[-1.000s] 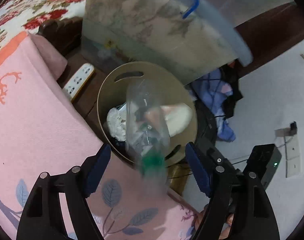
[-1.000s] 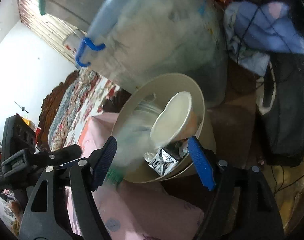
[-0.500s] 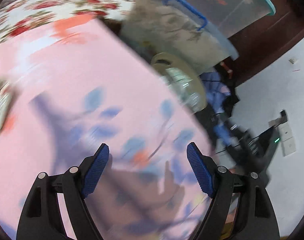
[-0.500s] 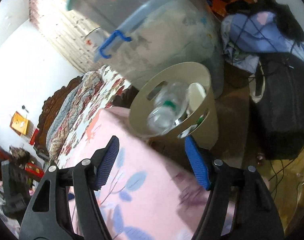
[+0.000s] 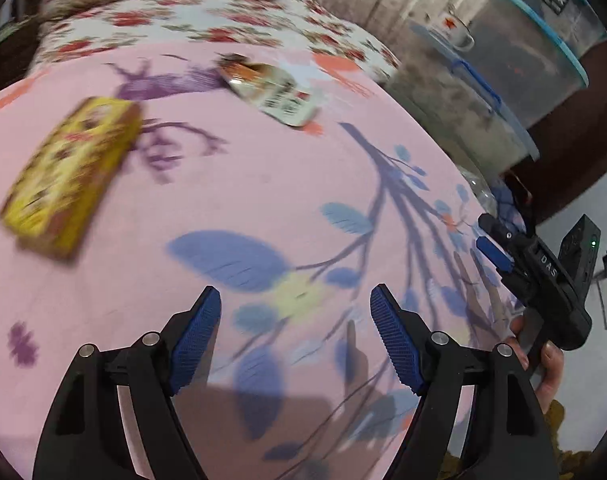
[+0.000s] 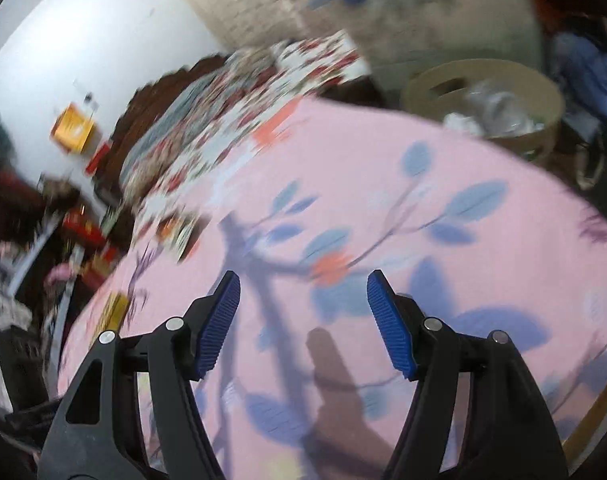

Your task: Collect trash

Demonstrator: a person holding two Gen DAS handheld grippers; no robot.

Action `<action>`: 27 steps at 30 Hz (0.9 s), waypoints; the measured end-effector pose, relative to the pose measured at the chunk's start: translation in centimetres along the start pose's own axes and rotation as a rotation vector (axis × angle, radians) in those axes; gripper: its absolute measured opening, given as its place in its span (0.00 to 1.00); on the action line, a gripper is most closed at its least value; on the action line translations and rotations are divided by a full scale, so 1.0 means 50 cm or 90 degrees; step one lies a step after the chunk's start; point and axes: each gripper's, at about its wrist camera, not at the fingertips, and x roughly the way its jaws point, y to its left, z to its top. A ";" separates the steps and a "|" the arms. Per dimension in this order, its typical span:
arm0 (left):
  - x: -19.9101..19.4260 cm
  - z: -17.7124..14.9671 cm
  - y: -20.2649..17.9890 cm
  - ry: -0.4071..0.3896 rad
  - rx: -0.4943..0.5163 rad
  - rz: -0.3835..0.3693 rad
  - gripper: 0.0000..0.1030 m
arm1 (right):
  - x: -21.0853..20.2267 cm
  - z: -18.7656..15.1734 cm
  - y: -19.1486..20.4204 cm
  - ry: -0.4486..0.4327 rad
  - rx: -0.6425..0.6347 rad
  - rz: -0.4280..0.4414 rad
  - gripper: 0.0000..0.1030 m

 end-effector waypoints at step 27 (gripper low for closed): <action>-0.029 -0.057 0.019 -0.071 0.020 0.009 0.91 | 0.040 -0.085 0.126 0.060 -0.078 0.002 0.96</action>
